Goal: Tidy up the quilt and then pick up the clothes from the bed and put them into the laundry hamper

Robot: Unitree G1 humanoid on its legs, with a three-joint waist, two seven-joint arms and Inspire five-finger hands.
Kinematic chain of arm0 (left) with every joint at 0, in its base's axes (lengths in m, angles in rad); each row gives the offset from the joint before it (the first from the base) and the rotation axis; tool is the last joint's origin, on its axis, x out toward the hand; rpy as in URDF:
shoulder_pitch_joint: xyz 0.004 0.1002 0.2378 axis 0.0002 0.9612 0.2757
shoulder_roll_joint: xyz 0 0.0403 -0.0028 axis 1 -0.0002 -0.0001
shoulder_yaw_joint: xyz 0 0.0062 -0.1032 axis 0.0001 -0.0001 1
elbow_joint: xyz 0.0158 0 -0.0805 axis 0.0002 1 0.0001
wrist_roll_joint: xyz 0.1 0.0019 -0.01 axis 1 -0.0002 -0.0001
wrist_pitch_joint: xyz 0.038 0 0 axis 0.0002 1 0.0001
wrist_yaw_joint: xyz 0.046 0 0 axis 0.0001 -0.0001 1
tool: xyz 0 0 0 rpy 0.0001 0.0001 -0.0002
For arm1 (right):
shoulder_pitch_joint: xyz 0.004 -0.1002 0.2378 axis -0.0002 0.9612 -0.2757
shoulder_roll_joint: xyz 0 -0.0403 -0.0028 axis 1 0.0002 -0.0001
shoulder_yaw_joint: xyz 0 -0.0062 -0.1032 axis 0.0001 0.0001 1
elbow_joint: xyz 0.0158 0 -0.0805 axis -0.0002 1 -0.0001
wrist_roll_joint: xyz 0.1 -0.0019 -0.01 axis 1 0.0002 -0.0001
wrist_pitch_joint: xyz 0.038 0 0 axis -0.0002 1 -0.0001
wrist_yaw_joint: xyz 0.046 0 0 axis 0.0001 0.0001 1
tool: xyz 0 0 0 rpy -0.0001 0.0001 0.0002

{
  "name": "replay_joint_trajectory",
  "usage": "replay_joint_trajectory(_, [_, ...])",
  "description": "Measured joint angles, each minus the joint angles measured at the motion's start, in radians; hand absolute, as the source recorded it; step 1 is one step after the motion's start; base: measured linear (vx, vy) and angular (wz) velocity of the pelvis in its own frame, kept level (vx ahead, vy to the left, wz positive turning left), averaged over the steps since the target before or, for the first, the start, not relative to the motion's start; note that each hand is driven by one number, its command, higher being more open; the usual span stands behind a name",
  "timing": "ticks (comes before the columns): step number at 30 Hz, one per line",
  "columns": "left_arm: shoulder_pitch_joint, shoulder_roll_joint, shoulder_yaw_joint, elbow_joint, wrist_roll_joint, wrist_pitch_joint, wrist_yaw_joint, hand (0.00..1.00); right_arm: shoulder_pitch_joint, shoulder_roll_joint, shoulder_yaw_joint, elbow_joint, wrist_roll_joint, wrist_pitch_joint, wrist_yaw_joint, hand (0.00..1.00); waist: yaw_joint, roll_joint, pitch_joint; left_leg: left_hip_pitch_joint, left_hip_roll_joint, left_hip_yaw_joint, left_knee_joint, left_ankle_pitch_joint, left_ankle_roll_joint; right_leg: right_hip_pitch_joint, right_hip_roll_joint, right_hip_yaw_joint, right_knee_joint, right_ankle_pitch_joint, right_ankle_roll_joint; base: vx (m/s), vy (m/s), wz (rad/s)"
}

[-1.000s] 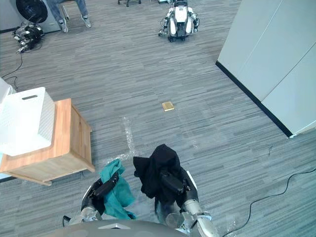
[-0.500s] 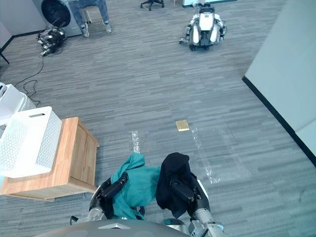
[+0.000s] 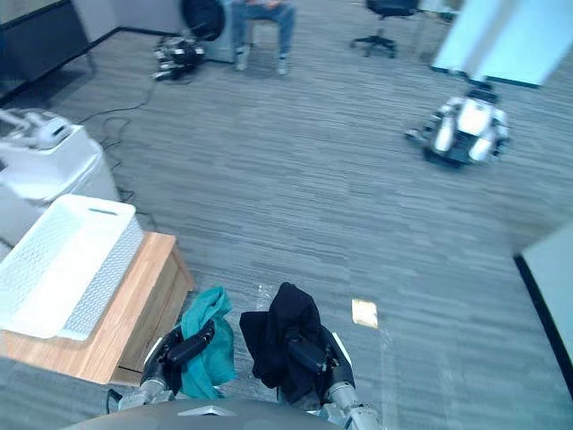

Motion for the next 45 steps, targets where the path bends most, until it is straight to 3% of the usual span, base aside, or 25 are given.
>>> replay_joint_trajectory(2, [0.016, 0.0, 0.006, -0.001, 0.0, 0.0, -0.011, 0.0, 0.014, -0.008, 0.019, -0.024, 0.0, -0.009, 0.002, 0.0, 0.003, 0.003, -0.004, 0.001, -0.001, -0.083, 0.065, -0.068, -0.026, 0.012, 0.024, 0.103, -0.084, 0.044, 0.016, 0.37, -0.368, 1.52])
replay_joint_trajectory(4, [0.052, 0.001, 0.027, -0.013, 0.0, -0.001, -0.02, 0.0, 0.019, -0.017, 0.066, -0.042, 0.0, -0.019, 0.004, 0.0, 0.004, -0.026, -0.016, 0.004, -0.021, -0.153, 0.152, -0.152, -0.055, 0.022, 0.017, 0.135, -0.067, 0.125, 0.021, 0.4, -0.435, 1.39])
replay_joint_trajectory(5, [0.06, -0.026, 0.032, -0.005, 0.0, 0.004, -0.021, 0.0, 0.007, -0.047, 0.083, -0.042, -0.002, -0.018, 0.003, 0.0, 0.011, 0.015, -0.014, -0.003, 0.016, -0.146, 0.197, -0.18, -0.079, 0.024, 0.026, 0.063, -0.02, 0.091, -0.013, 0.35, -0.378, 1.18])
replay_joint_trajectory(6, [0.061, -0.053, 0.029, -0.008, -0.001, 0.004, -0.029, 0.0, -0.015, -0.072, 0.099, -0.042, -0.003, -0.018, -0.005, 0.0, 0.022, 0.051, -0.021, -0.008, 0.05, -0.092, 0.212, -0.172, -0.098, 0.042, 0.026, 0.008, -0.015, 0.078, -0.025, 0.4, -0.43, 1.15])
replay_joint_trajectory(8, [0.068, -0.075, 0.032, -0.029, -0.008, 0.001, -0.045, 0.0, -0.047, -0.093, 0.126, -0.044, -0.003, -0.018, -0.013, 0.0, 0.047, 0.07, -0.023, -0.003, 0.096, -0.007, 0.193, -0.135, -0.112, 0.09, 0.012, -0.069, -0.032, 0.063, -0.048, 0.22, -0.255, 1.3])
replay_joint_trajectory(10, [0.054, -0.078, 0.024, -0.057, -0.013, 0.001, -0.074, 0.0, -0.064, -0.093, 0.127, -0.07, -0.002, -0.017, -0.031, 0.0, 0.047, 0.063, -0.021, -0.007, 0.136, 0.128, 0.192, -0.089, -0.101, 0.165, -0.026, -0.185, -0.087, 0.058, -0.055, 0.13, -0.254, 1.85])
replay_joint_trajectory(11, [0.04, -0.08, 0.01, -0.069, -0.013, 0.001, -0.102, 0.0, -0.065, -0.095, 0.121, -0.104, -0.001, -0.017, -0.055, 0.0, 0.033, 0.057, -0.022, -0.017, 0.166, 0.254, 0.197, -0.074, -0.093, 0.213, -0.054, -0.27, -0.123, 0.057, -0.058, 0.05, -0.187, 1.75])
replay_joint_trajectory(13, [0.018, -0.087, -0.009, -0.075, -0.013, 0.003, -0.138, 0.0, -0.09, -0.093, 0.103, -0.128, -0.001, -0.017, -0.074, 0.0, 0.034, 0.059, -0.025, -0.008, 0.188, 0.423, 0.139, -0.05, -0.096, 0.245, -0.078, -0.349, -0.142, 0.046, -0.055, -0.01, -0.098, 1.68])
replay_joint_trajectory(14, [0.011, -0.09, -0.018, -0.074, -0.013, 0.009, -0.147, 0.0, -0.113, -0.082, 0.087, -0.126, -0.002, -0.015, -0.076, 0.0, 0.032, 0.062, -0.028, 0.003, 0.181, 0.453, 0.07, -0.042, -0.106, 0.245, -0.088, -0.384, -0.137, 0.037, -0.048, -0.05, -0.011, 1.32])
replay_joint_trajectory(16, [0.007, -0.083, -0.026, -0.055, -0.013, 0.017, -0.149, 0.0, -0.149, -0.055, 0.072, -0.081, -0.005, -0.014, -0.072, 0.0, 0.034, 0.053, -0.033, 0.02, 0.162, 0.415, -0.031, -0.006, -0.155, 0.237, -0.092, -0.404, -0.137, 0.039, -0.043, -0.03, 0.008, 0.68])
replay_joint_trajectory(20, [0.005, -0.035, -0.046, 0.024, -0.013, 0.051, -0.138, 0.0, -0.166, 0.011, 0.076, 0.026, -0.043, 0.034, -0.066, 0.0, 0.033, 0.012, -0.056, 0.014, 0.14, 0.375, -0.086, 0.031, -0.155, 0.231, -0.101, -0.394, -0.138, 0.048, -0.032, 0.02, 0.024, 0.34])
replay_joint_trajectory(21, [0.001, -0.013, -0.061, 0.043, -0.013, 0.069, -0.13, 0.0, -0.158, 0.018, 0.084, 0.055, -0.048, 0.051, -0.066, 0.0, 0.029, -0.006, -0.066, 0.01, 0.127, 0.344, -0.097, 0.042, -0.154, 0.228, -0.105, -0.37, -0.124, 0.048, -0.032, 0.04, 0.053, 0.56])
replay_joint_trajectory(25, [-0.001, 0.005, -0.073, 0.044, -0.012, 0.08, -0.129, 0.0, -0.142, 0.026, 0.075, 0.056, -0.045, 0.069, -0.074, 0.0, 0.023, -0.026, -0.068, -0.003, 0.105, 0.256, -0.102, 0.063, -0.144, 0.183, -0.11, -0.225, 0.001, 0.041, -0.043, 0.02, 0.119, 0.74])
replay_joint_trajectory(27, [-0.001, 0.011, -0.071, 0.044, -0.008, 0.078, -0.13, 0.0, -0.152, 0.029, 0.08, 0.057, -0.04, 0.07, -0.075, 0.0, 0.021, -0.038, -0.079, -0.01, 0.097, 0.199, -0.108, 0.079, -0.143, 0.222, -0.113, -0.208, -0.044, 0.041, -0.042, 0.02, 0.023, 0.76])
replay_joint_trajectory(30, [-0.009, 0.031, -0.06, 0.052, -0.009, 0.067, -0.13, 0.0, -0.226, 0.046, 0.085, 0.106, -0.038, 0.069, -0.062, 0.0, 0.032, -0.054, -0.096, -0.049, 0.093, 0.187, -0.131, 0.115, -0.146, 0.237, -0.117, -0.208, -0.151, 0.043, -0.039, -0.03, -0.029, 0.27])
replay_joint_trajectory(32, [-0.014, 0.037, -0.057, 0.074, -0.009, 0.067, -0.13, 0.0, -0.26, 0.053, 0.087, 0.132, -0.028, 0.069, -0.062, 0.0, 0.032, -0.05, -0.093, -0.06, 0.089, 0.185, -0.132, 0.127, -0.148, 0.25, -0.117, -0.2, -0.193, 0.042, -0.036, -0.08, -0.045, 0.1])
replay_joint_trajectory(34, [-0.022, 0.031, -0.05, 0.08, -0.009, 0.068, -0.132, 0.0, -0.26, 0.049, 0.086, 0.13, -0.001, 0.064, -0.062, 0.0, 0.029, -0.035, -0.072, -0.095, 0.091, 0.168, -0.041, 0.092, -0.15, 0.276, -0.111, -0.187, -0.197, 0.008, -0.026, -0.12, -0.056, 0.32])
replay_joint_trajectory(36, [-0.031, 0.023, -0.039, 0.058, -0.006, 0.066, -0.15, 0.0, -0.225, 0.043, 0.085, 0.123, 0.001, 0.062, -0.085, 0.0, 0.026, -0.014, -0.026, -0.199, 0.114, 0.181, 0.244, 0.045, -0.142, 0.315, -0.089, -0.188, -0.181, -0.021, -0.058, -0.19, -0.025, 0.54])
replay_joint_trajectory(38, [-0.024, 0.014, -0.029, 0.031, 0.0, 0.062, -0.17, 0.0, -0.198, 0.03, 0.086, 0.122, 0.0, 0.063, -0.097, 0.0, 0.032, -0.003, -0.014, -0.252, 0.135, 0.211, 0.357, 0.045, -0.143, 0.333, -0.077, -0.188, -0.18, -0.02, -0.065, -0.14, -0.005, 0.23])
replay_joint_trajectory(39, [-0.004, 0.01, -0.028, 0.024, 0.003, 0.06, -0.192, 0.0, -0.179, 0.027, 0.085, 0.118, 0.0, 0.062, -0.099, 0.0, 0.029, 0.013, -0.022, -0.228, 0.152, 0.242, 0.304, 0.02, -0.132, 0.333, -0.067, -0.182, -0.175, -0.021, -0.064, -0.08, 0.025, 0.02])
replay_joint_trajectory(41, [0.005, 0.0, -0.025, 0.021, 0.004, 0.059, -0.202, 0.0, -0.18, 0.02, 0.084, 0.106, -0.001, 0.061, -0.097, 0.0, 0.019, 0.027, -0.012, -0.191, 0.161, 0.256, 0.185, 0.004, -0.152, 0.322, -0.051, -0.158, -0.174, -0.023, -0.06, -0.04, 0.093, -0.33])
replay_joint_trajectory(43, [0.015, -0.013, -0.015, 0.019, 0.003, 0.054, -0.203, 0.0, -0.169, 0.011, 0.101, 0.077, -0.003, 0.061, -0.076, 0.0, 0.031, 0.02, -0.012, -0.157, 0.149, 0.304, 0.107, 0.012, -0.167, 0.307, -0.028, -0.067, -0.167, -0.018, -0.054, 0.04, 0.049, -0.62])
replay_joint_trajectory(44, [0.016, -0.013, -0.013, 0.021, 0.004, 0.042, -0.204, 0.0, -0.158, 0.008, 0.126, 0.041, -0.003, 0.058, -0.056, 0.0, 0.02, -0.004, -0.004, -0.159, 0.155, 0.328, 0.125, 0.026, -0.178, 0.305, -0.029, -0.041, -0.164, -0.016, -0.057, 0.08, 0.011, -0.3])
replay_joint_trajectory(45, [0.013, -0.016, -0.012, 0.02, 0.004, 0.042, -0.204, 0.0, -0.157, 0.005, 0.132, 0.033, -0.005, 0.057, -0.044, 0.0, 0.019, -0.003, 0.006, -0.161, 0.163, 0.333, 0.151, 0.018, -0.179, 0.309, -0.027, -0.04, -0.164, -0.017, -0.061, 0.06, 0.065, -0.29])
